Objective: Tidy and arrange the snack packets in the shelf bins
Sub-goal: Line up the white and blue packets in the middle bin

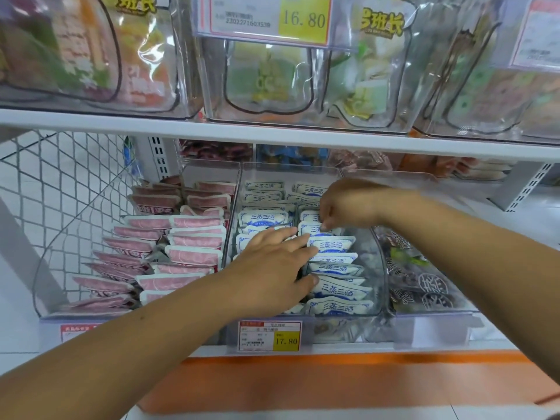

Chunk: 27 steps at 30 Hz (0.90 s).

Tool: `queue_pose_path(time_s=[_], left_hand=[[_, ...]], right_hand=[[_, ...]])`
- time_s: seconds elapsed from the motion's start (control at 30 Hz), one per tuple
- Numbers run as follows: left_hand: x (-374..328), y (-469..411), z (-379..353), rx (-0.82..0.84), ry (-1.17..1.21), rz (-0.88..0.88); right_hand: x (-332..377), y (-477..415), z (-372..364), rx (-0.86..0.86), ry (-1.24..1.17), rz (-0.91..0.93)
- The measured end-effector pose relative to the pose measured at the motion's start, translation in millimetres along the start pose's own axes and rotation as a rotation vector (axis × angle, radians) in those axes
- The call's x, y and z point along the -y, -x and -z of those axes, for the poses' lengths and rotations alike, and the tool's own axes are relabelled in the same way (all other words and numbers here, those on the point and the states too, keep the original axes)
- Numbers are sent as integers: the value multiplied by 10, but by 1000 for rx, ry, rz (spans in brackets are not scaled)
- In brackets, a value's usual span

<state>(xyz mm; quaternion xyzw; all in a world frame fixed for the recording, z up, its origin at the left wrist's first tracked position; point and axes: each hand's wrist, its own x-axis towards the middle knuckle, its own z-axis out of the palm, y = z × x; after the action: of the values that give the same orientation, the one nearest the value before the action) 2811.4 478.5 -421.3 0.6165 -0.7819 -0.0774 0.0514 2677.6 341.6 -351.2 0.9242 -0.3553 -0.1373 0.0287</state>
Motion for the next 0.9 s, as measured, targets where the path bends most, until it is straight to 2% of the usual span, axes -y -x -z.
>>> queue_pose_path(time_s=[0.07,0.13,0.23,0.33,0.47,0.63,0.73,0.83,0.9], left_hand=[[-11,11,2,1,10,1],[-8,28,5,-10,20,11],[-12,31,1,11,3,28],[-5,-7,-5,50,-5,45],[1,-38,-5,79,-2,45],[-1,-11,8,68,6,36],[-22,22,49,53,20,54],[-15,75,147,61,1,102],[3,112,205,85,-35,113]], right_hand=[[59,-47,-148,12,173,4],[61,-27,-181,40,195,-5],[-5,31,-86,81,90,-13],[-62,6,2,-51,-105,-1],[-36,-150,-165,-74,-11,-11],[-100,-72,-107,25,-139,-13],[-92,-102,-132,-1,-95,-3],[-60,-154,-167,70,-33,-73],[-59,-144,-97,78,-74,-85]])
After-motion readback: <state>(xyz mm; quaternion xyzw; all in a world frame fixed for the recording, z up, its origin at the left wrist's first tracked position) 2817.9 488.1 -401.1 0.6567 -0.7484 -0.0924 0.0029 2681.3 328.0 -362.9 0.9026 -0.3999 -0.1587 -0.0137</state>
